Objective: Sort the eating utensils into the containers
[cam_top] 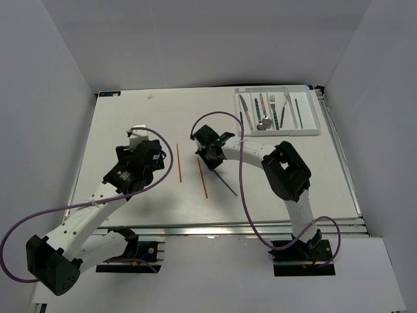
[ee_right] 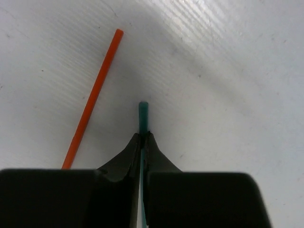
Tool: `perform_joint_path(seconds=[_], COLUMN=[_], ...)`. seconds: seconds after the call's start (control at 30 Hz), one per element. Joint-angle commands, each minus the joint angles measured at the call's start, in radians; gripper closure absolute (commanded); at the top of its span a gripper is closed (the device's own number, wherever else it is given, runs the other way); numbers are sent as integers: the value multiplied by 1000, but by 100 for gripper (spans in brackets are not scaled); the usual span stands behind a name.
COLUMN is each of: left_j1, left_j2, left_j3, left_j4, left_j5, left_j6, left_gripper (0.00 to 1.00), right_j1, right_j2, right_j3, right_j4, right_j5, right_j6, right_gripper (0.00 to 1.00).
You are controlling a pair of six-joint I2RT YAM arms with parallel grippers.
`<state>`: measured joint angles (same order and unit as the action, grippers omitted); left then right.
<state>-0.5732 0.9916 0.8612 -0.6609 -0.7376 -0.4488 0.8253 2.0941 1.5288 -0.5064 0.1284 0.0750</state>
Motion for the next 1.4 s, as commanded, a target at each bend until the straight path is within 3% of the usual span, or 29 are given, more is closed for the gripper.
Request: perform_joint_path(seconds=[0.0, 0.17, 0.23, 0.37, 0.5, 0.7, 0.8, 0.93, 1.0, 1.07, 1.37], left_j1=[-1, -1, -1, -1, -1, -1, -1, -1, -1, -1, -1], left_j2=[-4, -8, -10, -18, -16, -18, -11, 12, 25, 31, 38], left_j3=[12, 10, 10, 9, 7, 6, 2, 1, 1, 1, -1], left_j4=[1, 4, 4, 7, 12, 18, 23, 20, 17, 17, 12], left_j5=[14, 18, 20, 27, 38, 43, 67, 78, 76, 73, 64], left_j6=[4, 5, 5, 7, 12, 16, 24, 24, 24, 24, 18], left_gripper=[2, 2, 2, 2, 2, 2, 2, 2, 2, 2, 2], right_j1=[-2, -64, -103, -250, -380, -521, -571, -589, -607, -630, -675], right_j2=[79, 20, -18, -83, -2, 265, 342, 376, 383, 382, 415], right_j3=[11, 59, 76, 79, 269, 669, 696, 579, 585, 608, 634], right_j4=[-64, -81, -55, 202, 248, 279, 440, 770, 824, 751, 678], right_j5=[97, 270, 328, 500, 534, 574, 606, 677, 682, 613, 453], right_j6=[-59, -139, -241, -449, -514, -665, -771, -976, -968, -868, -717], right_gripper=[100, 100, 100, 100, 100, 100, 100, 100, 100, 100, 100])
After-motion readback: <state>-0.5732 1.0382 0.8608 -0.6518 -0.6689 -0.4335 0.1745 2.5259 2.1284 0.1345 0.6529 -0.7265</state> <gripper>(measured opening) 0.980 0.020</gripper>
